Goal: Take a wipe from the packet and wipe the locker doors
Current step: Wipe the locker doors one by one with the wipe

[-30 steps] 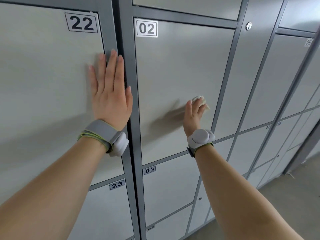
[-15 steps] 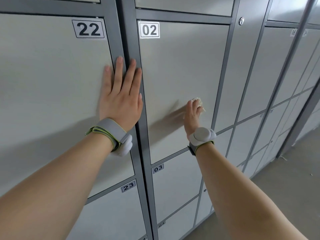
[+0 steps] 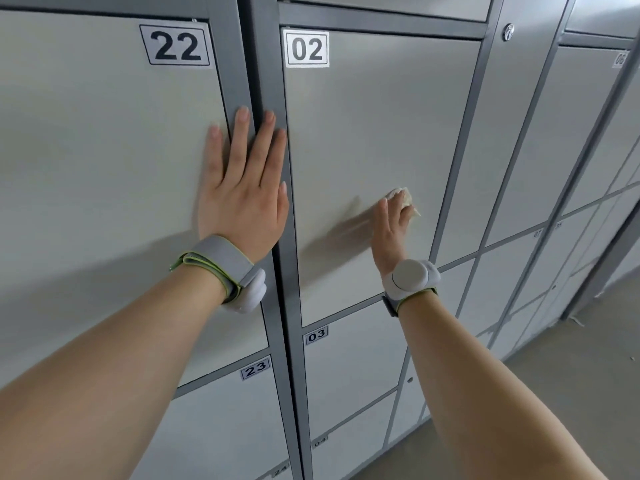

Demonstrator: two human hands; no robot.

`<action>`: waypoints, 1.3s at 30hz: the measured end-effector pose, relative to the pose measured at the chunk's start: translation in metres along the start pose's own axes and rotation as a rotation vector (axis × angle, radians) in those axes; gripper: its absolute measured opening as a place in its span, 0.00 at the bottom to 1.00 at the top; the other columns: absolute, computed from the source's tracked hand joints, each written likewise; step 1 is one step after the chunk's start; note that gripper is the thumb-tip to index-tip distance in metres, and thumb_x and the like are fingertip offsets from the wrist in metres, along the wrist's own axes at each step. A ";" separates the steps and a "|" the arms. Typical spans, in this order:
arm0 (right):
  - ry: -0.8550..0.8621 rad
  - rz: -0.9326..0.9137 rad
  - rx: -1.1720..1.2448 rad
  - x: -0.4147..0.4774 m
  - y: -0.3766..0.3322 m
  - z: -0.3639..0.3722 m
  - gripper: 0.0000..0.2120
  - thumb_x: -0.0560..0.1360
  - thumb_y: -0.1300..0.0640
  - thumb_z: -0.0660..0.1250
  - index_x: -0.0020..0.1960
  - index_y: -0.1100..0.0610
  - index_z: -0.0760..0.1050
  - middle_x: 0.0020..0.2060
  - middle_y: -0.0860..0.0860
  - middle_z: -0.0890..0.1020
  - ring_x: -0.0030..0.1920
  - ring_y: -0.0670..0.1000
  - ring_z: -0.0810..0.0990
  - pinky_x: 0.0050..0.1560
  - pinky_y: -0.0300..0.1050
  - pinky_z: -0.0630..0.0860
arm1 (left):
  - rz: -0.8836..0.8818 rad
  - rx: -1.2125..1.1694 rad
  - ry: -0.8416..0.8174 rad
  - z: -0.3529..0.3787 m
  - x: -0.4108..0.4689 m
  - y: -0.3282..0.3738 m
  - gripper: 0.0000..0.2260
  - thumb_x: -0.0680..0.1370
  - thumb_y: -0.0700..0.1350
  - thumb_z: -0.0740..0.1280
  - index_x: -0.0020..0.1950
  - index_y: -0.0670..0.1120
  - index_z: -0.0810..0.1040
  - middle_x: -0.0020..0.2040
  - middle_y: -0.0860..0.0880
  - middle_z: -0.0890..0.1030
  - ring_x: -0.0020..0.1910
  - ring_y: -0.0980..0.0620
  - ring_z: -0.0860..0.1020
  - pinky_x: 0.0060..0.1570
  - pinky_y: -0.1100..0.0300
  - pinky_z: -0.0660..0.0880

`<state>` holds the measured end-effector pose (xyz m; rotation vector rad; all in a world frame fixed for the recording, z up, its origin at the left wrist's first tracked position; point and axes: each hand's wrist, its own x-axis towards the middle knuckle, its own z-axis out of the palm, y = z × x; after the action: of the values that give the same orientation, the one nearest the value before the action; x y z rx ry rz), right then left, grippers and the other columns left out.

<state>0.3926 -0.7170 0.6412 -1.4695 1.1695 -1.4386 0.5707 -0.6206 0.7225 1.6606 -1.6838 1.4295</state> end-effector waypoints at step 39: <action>-0.053 0.116 -0.051 -0.053 0.013 0.040 0.32 0.81 0.45 0.51 0.76 0.48 0.36 0.75 0.52 0.35 0.76 0.52 0.39 0.74 0.49 0.41 | 0.007 -0.095 0.137 -0.014 0.008 -0.035 0.27 0.79 0.48 0.53 0.75 0.37 0.55 0.76 0.39 0.56 0.75 0.39 0.54 0.72 0.47 0.38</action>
<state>0.4343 -0.6736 0.6097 -1.4413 1.2458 -1.2919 0.5953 -0.6055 0.7488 1.4733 -1.6565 1.4092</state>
